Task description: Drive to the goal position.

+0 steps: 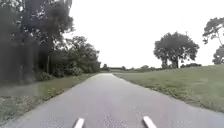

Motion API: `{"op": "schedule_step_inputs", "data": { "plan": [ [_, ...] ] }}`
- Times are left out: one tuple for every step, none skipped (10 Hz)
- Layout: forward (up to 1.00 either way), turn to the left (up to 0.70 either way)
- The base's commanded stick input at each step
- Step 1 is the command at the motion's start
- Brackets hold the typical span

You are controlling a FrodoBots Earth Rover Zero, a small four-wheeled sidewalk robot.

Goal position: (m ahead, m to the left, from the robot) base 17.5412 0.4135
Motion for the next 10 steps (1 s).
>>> {"op": "schedule_step_inputs", "data": {
  "plan": [
    [0.0,0.0],
    [0.0,0.0],
    [0.0,0.0],
    [0.06,0.0],
    [0.39,0.0],
    [0.5,0.0],
    [0.5,0.0],
    [0.46,0.0],
    [0.01,0.0],
    [0.15,0.0]
  ]
}}
